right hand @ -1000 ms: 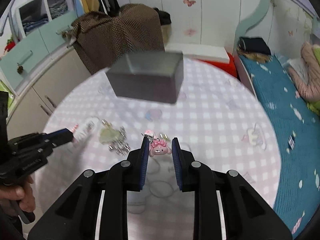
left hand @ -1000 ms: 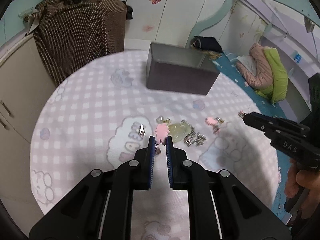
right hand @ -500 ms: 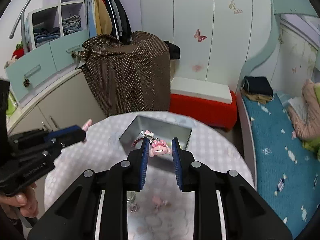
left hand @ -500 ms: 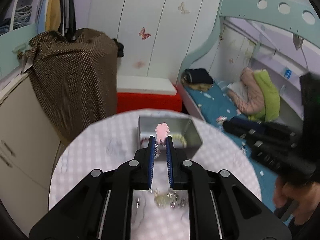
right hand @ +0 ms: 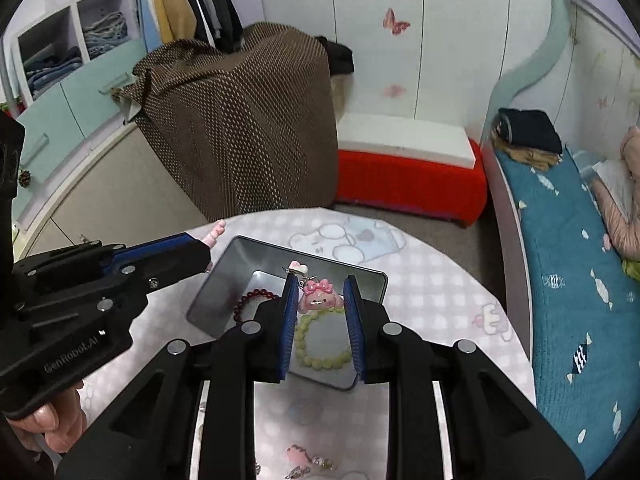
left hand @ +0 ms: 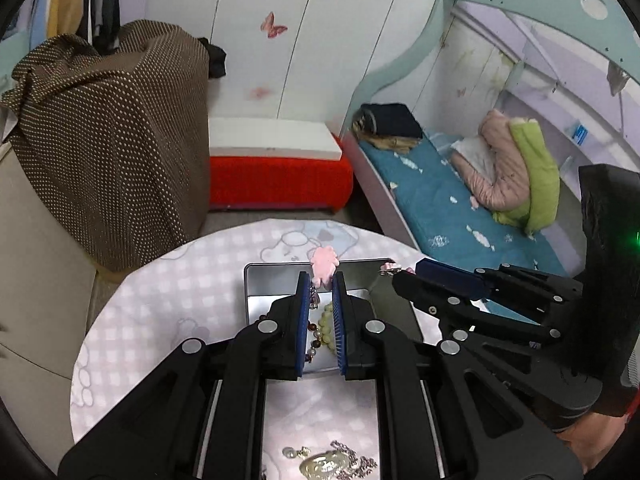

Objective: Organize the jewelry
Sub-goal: 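Carry both pink charms into the grey box and open both tools, then move both tools back from the box to the remaining jewelry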

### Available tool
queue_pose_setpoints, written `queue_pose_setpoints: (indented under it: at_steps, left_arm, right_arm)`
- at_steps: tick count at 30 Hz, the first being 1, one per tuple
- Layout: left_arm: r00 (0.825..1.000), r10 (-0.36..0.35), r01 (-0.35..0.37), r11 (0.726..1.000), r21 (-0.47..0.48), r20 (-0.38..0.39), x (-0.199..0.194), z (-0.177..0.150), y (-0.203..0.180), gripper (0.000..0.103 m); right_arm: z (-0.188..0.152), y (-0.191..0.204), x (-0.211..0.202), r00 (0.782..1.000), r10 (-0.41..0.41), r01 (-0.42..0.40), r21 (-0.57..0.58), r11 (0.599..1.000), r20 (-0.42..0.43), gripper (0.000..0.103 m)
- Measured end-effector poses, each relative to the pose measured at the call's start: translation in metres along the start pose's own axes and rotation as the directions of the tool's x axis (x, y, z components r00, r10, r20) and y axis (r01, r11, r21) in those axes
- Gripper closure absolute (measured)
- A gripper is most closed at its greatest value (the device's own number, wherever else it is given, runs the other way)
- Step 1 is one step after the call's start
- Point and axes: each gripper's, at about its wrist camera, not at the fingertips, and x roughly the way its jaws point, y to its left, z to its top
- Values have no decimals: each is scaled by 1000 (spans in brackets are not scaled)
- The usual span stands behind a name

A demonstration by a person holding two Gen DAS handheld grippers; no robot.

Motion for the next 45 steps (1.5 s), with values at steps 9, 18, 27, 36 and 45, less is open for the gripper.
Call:
queue_pose_setpoints:
  at_steps: [9, 18, 27, 36, 45]
  left_arm:
    - [997, 28, -28, 1000, -4, -67, 23, 0, 6, 90]
    - [998, 67, -67, 996, -51, 12, -3, 0, 21, 10]
    - [962, 201, -203, 979, -8, 185, -75, -13, 6, 9]
    - [921, 233, -236, 971, -26, 313, -145, -50, -17, 8]
    - [891, 292, -288, 955, -63, 349, -178, -94, -20, 8]
  right_arm:
    - [4, -7, 22, 998, -20, 21, 16, 1000, -61, 80]
    - [0, -25, 12, 999, -42, 44, 110, 993, -22, 8]
    - [-7, -20, -46, 987, -108, 91, 139, 986, 116, 7]
    - [-27, 8, -121, 955, -125, 95, 123, 988, 268, 7]
    - [-59, 26, -164, 933, -143, 111, 115, 987, 331, 7]
